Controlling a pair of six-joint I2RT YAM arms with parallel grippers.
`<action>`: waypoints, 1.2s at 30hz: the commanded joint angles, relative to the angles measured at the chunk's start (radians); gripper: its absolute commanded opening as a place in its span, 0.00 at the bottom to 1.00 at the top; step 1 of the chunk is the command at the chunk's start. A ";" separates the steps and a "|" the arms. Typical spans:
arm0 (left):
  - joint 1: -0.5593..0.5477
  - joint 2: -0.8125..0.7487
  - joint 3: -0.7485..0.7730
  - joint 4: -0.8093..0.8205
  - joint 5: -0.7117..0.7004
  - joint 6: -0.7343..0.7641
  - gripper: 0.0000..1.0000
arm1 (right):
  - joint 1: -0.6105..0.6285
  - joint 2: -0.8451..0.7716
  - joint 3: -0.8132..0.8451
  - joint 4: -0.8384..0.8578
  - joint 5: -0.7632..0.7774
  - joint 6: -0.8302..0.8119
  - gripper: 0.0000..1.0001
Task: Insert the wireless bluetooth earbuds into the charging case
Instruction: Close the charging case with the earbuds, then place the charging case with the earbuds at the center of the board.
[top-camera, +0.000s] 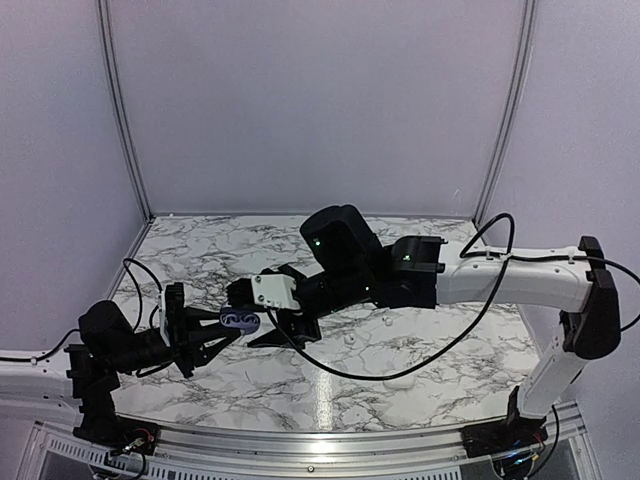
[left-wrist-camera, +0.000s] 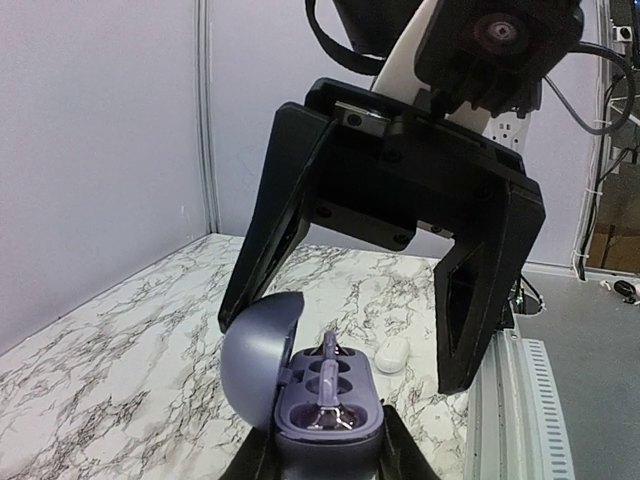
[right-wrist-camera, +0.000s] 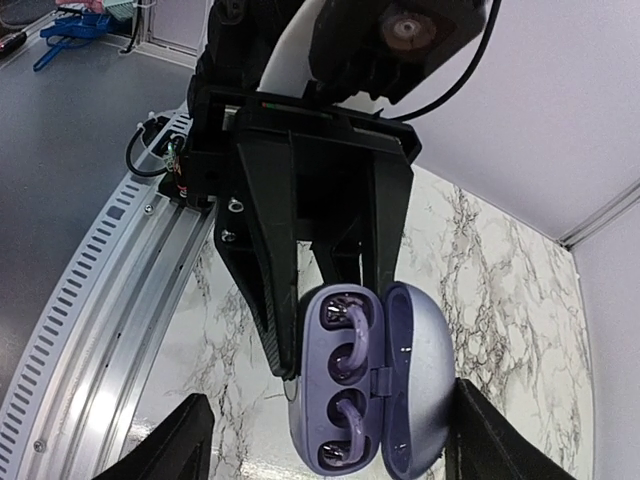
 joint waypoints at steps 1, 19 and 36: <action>0.008 0.008 0.034 0.046 -0.095 -0.050 0.00 | 0.062 -0.042 0.014 -0.033 -0.010 -0.043 0.67; 0.109 0.220 0.162 -0.065 -0.300 -0.273 0.00 | -0.151 -0.313 -0.329 0.393 -0.069 0.231 0.81; 0.410 0.749 0.411 -0.129 0.104 -0.572 0.00 | -0.408 -0.428 -0.520 0.395 -0.193 0.428 0.99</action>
